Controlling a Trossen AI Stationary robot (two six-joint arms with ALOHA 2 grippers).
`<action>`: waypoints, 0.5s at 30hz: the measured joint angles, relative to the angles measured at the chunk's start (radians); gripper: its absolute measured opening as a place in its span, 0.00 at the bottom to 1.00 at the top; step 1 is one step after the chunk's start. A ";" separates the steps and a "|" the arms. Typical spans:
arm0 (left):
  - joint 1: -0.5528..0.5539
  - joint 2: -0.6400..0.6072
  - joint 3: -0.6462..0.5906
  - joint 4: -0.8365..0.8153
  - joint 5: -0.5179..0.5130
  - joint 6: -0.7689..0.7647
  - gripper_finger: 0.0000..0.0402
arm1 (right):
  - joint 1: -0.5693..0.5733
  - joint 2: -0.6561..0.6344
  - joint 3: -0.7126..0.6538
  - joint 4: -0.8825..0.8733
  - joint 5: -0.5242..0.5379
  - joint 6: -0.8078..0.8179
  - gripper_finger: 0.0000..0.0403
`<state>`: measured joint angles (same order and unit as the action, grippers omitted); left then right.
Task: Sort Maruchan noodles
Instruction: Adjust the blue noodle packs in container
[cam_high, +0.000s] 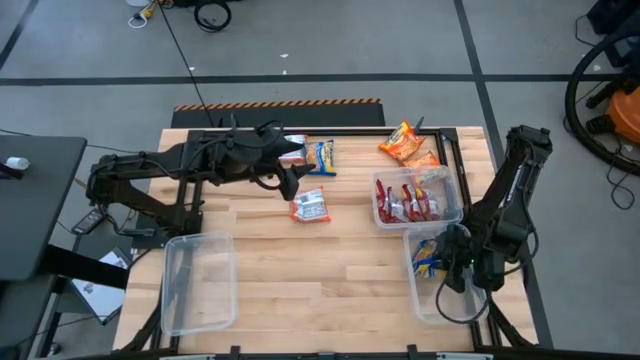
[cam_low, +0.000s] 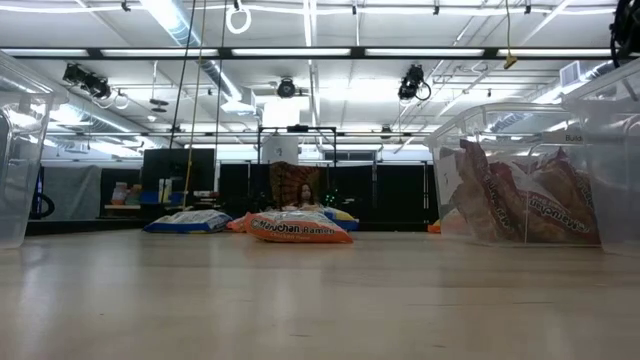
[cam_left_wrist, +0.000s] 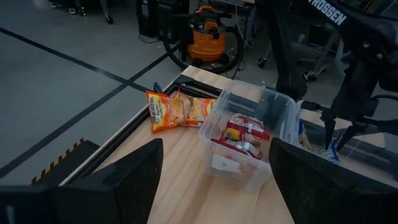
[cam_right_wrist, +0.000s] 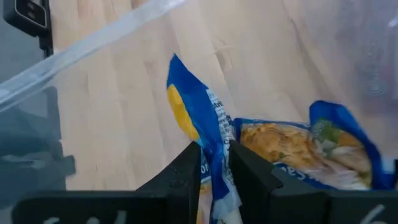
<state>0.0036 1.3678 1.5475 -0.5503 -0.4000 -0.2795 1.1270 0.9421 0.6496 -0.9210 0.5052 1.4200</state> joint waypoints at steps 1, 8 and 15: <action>0.000 0.000 0.000 0.000 0.000 0.005 0.73 | -0.011 0.000 0.012 -0.018 -0.015 -0.009 0.23; 0.014 0.000 0.000 0.000 0.000 0.014 0.73 | -0.093 0.000 0.046 -0.092 -0.171 -0.113 0.23; 0.017 0.000 0.000 0.000 0.000 0.015 0.73 | -0.191 0.004 0.073 -0.121 -0.269 -0.206 0.16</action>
<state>0.0204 1.3678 1.5471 -0.5507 -0.3996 -0.2649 0.9358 0.9458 0.7227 -1.0421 0.2361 1.2138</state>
